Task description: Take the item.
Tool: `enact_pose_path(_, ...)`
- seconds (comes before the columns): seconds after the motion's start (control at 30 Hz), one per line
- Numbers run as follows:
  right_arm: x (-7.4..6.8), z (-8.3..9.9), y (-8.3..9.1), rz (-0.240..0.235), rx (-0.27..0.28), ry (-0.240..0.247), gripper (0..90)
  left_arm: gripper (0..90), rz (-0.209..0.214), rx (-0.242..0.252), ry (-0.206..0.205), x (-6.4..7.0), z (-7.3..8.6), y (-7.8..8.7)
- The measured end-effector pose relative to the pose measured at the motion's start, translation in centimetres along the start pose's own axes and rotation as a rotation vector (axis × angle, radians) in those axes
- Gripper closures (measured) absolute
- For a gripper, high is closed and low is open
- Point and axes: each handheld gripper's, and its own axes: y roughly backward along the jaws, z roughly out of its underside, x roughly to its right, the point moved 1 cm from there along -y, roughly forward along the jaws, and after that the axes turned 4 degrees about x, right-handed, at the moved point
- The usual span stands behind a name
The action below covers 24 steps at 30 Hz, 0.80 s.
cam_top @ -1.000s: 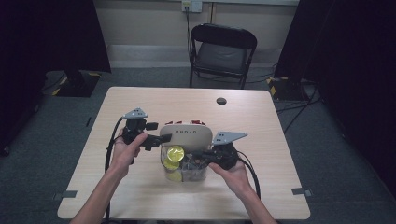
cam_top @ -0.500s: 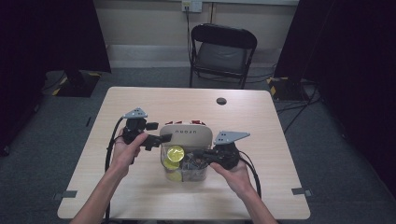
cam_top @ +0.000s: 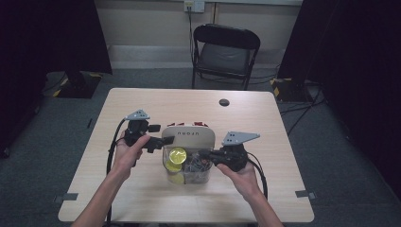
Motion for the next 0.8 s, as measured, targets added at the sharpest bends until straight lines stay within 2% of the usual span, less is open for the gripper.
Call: enact_pose_path(0.8, 0.2, -0.3, 3.0, 0.022, 0.056, -0.018, 90.0, 14.9, 0.004, 0.002, 0.006, 0.0, 0.1, -0.1)
